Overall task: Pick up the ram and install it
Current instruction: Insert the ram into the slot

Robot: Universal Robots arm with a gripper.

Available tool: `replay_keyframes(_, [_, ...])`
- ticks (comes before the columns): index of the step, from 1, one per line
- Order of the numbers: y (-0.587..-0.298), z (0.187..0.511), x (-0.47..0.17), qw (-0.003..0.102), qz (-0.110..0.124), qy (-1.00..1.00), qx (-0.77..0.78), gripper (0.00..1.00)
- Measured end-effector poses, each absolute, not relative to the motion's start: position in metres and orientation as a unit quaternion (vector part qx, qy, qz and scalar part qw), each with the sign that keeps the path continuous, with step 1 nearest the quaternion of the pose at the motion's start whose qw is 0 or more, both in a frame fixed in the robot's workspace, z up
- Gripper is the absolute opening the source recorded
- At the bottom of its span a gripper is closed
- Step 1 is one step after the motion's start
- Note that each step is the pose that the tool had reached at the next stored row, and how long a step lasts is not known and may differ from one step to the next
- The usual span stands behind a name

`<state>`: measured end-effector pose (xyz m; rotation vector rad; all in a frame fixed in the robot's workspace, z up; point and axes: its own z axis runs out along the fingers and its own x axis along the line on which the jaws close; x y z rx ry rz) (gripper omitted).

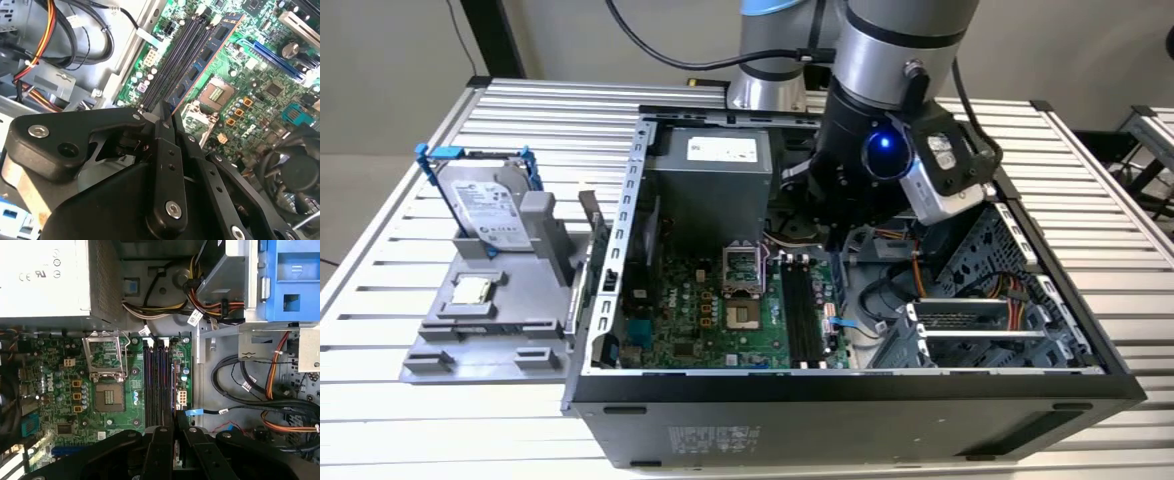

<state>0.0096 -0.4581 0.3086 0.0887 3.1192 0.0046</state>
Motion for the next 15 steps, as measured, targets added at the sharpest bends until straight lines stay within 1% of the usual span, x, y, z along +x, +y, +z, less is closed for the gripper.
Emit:
replay_keyframes(8, [-0.458,0.295,0.010,0.011,0.001,0.998,0.068,0.00])
replay_keyframes(15, [-0.457,0.282,0.011,0.011,0.001,0.998,0.067,0.00])
